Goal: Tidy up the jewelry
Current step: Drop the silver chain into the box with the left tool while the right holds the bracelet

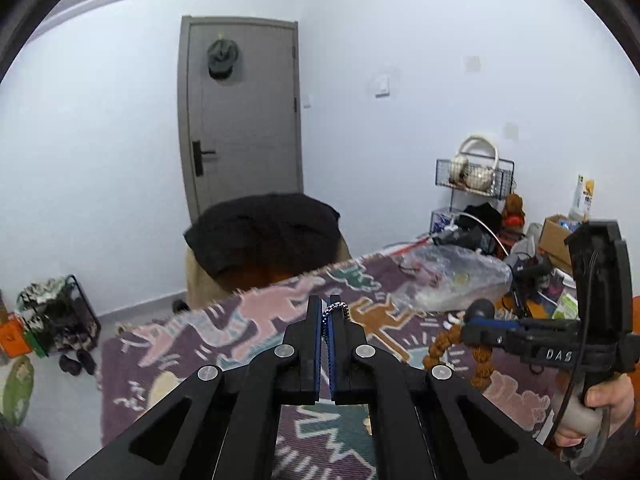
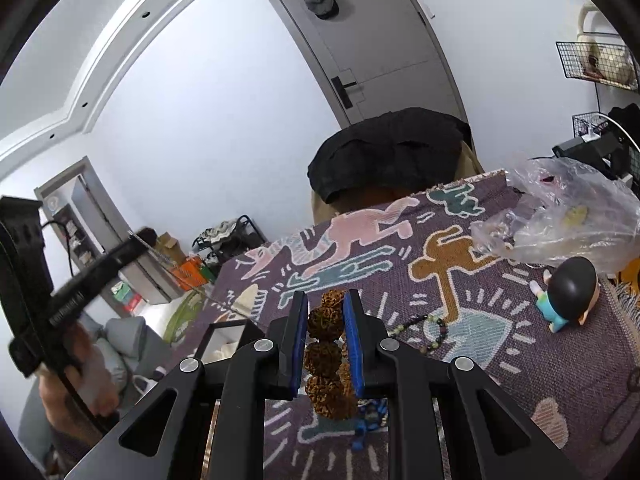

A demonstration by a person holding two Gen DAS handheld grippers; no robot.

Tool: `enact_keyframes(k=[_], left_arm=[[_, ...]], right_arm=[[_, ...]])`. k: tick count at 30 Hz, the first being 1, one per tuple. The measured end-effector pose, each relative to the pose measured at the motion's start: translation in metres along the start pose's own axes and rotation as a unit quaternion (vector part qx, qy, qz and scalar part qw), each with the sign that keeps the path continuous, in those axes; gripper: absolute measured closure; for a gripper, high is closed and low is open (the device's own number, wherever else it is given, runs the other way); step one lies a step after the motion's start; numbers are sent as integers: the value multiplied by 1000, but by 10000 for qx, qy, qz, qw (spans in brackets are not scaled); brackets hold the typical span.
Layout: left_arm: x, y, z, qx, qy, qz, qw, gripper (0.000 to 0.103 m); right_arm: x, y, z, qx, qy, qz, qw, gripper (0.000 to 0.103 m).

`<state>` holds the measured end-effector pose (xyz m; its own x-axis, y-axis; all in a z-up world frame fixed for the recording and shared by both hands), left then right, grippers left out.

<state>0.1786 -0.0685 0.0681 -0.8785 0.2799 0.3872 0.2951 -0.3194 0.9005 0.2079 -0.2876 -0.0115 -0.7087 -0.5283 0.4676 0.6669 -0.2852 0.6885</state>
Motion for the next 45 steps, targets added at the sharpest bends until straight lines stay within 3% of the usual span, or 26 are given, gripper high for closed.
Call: enact_keyframes(k=[22, 31, 39, 45], left_arm=[[70, 68, 36, -375, 889, -305, 9949, 101], [94, 85, 74, -94, 1178, -410, 9921, 101], [84, 76, 91, 98, 1238, -283, 9919, 101], [56, 44, 93, 172, 1080, 97, 9940, 101]], right_arm=[[-3, 11, 59, 313, 233, -90, 9992, 84], [-5, 7, 73, 465, 275, -36, 9985, 84], [-11, 1, 79, 551, 251, 48, 9982, 83], [-18, -3, 80, 575, 232, 116, 9980, 84]])
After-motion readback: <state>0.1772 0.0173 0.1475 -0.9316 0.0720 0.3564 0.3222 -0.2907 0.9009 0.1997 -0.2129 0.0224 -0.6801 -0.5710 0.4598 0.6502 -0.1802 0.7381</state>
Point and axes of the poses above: each gripper's, at about its wrist camera, not at the fingertips, and x roughly against the way its jaws point, z to its left, y to its top, the point moved 1 cm from there along -x, roughly the way its jaws point, and after that the axes turned 11 degrees about -x, right-handed, at the moved point
